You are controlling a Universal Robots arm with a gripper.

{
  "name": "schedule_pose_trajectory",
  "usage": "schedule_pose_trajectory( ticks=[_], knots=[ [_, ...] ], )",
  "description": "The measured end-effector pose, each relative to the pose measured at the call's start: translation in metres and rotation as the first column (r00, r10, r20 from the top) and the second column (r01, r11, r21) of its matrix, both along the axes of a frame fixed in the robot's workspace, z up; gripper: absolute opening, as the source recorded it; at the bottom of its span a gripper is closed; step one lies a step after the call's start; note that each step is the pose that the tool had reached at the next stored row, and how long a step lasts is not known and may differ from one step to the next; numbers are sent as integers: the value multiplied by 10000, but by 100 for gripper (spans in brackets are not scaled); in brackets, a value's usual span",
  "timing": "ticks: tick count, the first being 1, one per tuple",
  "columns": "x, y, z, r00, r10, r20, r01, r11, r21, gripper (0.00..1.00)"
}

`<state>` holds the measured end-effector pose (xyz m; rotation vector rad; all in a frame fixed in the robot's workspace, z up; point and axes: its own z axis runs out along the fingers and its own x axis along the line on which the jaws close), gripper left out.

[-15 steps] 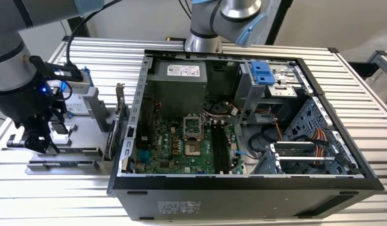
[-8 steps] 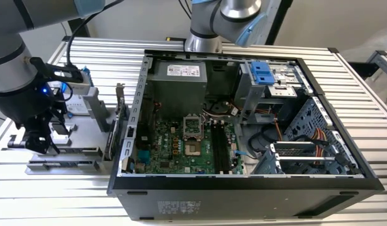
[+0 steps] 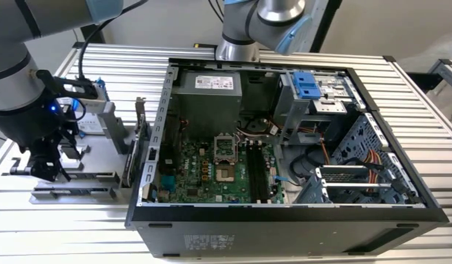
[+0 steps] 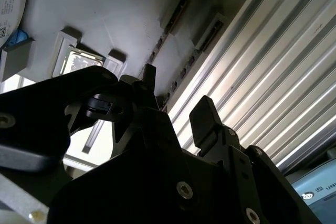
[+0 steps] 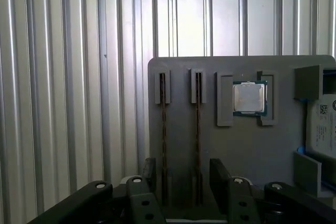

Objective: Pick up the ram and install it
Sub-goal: 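Pick up the ram and move it above insertion slot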

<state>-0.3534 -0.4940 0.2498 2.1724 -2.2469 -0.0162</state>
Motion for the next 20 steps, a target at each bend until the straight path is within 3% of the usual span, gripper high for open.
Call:
schedule_pose_trajectory(
  ticks=[7,20],
  knots=[
    [0,-46,-61,10000,0,2,0,10000,1,100],
    [0,-52,-148,10000,0,1,0,10000,-10,100]
  ],
)
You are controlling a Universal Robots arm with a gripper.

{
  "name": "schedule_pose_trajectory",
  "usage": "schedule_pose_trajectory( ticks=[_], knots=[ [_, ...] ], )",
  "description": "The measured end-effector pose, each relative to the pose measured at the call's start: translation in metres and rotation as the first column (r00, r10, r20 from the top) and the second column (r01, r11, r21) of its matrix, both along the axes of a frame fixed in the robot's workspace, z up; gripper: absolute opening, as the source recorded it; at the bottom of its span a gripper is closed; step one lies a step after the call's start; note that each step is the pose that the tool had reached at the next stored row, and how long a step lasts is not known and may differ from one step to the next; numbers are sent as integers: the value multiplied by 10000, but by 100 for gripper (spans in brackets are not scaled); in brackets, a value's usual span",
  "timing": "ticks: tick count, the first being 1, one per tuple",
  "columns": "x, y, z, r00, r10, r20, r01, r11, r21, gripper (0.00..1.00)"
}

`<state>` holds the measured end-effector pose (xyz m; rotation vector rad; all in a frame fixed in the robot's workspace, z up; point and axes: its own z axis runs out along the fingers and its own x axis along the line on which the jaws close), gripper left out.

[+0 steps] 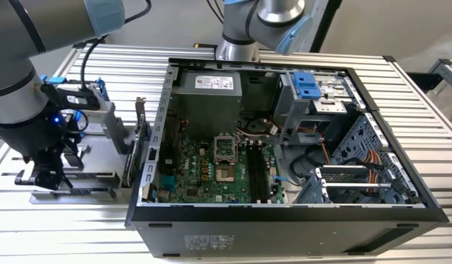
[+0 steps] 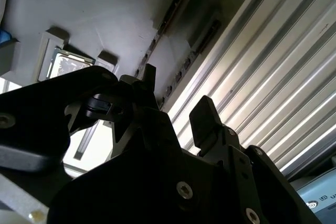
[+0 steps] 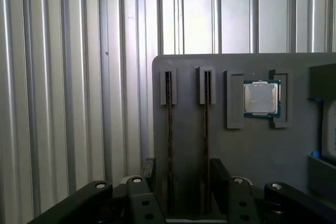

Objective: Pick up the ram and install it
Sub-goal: 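Pick up the ram and move it above insertion slot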

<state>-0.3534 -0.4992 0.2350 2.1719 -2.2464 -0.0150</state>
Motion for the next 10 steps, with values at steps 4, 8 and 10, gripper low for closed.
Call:
schedule_pose_trajectory(
  ticks=[4,8,10],
  knots=[
    [0,0,-21,10000,0,-1,0,10000,-2,100],
    [0,0,-42,10000,0,-1,0,10000,-2,100],
    [0,0,-53,10000,0,0,0,10000,-2,100]
  ],
)
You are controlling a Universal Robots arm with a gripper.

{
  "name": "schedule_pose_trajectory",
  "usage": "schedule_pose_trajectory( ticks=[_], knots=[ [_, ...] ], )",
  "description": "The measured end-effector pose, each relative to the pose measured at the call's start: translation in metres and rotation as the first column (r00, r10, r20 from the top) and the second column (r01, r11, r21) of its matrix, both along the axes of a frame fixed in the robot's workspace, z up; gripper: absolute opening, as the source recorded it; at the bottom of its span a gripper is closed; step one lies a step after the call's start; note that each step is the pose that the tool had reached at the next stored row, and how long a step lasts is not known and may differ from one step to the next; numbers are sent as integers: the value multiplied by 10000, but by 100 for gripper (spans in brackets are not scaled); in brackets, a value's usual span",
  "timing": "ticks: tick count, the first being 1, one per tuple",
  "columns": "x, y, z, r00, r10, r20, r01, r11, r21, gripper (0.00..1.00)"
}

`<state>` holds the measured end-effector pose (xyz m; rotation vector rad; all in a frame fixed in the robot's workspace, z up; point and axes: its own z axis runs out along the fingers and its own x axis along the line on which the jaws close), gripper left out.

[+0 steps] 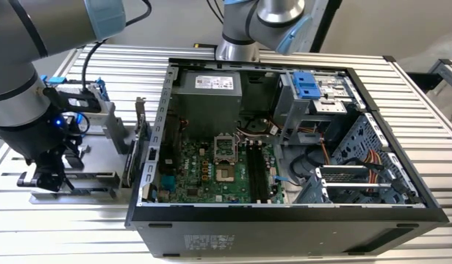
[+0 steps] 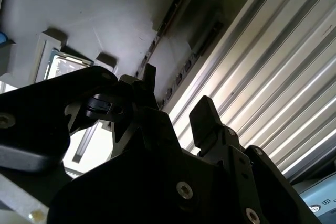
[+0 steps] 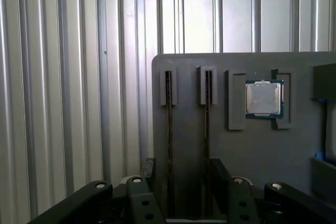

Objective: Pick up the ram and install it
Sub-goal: 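Pick up the ram and move it above insertion slot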

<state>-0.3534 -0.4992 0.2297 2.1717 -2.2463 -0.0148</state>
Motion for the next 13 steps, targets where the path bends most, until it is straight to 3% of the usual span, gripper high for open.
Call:
schedule_pose_trajectory(
  ticks=[13],
  knots=[
    [0,0,-73,10000,0,0,0,10000,0,100]
  ],
)
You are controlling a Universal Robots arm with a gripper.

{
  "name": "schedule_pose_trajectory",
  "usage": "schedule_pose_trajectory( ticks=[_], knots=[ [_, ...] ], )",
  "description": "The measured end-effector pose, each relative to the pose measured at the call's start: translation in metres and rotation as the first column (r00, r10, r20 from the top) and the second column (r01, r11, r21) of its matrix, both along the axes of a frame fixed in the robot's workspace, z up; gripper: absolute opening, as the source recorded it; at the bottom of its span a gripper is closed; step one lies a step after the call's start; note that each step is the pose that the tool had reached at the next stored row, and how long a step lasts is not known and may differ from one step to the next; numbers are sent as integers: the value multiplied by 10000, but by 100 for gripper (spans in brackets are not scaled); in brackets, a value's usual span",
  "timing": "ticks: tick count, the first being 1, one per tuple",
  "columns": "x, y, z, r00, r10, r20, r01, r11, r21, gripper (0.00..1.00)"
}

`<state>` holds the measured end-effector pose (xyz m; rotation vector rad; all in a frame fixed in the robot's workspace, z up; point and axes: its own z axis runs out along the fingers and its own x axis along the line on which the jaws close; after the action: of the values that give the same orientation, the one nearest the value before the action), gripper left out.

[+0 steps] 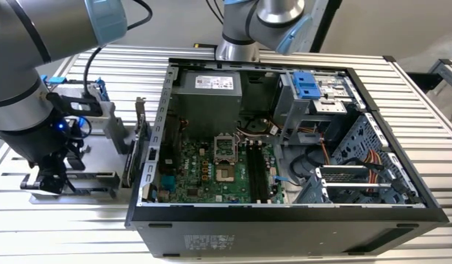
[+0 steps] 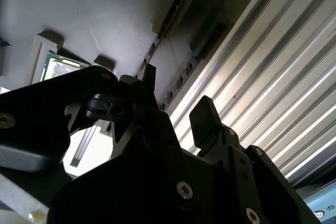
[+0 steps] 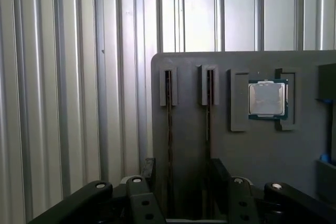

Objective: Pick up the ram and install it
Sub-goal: 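Pick up the ram and move it above insertion slot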

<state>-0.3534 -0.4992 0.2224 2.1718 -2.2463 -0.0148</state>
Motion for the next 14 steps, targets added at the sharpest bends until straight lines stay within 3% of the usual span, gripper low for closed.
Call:
schedule_pose_trajectory(
  ticks=[14],
  knots=[
    [-3,0,-84,10000,4,0,-4,10000,-2,100]
  ],
)
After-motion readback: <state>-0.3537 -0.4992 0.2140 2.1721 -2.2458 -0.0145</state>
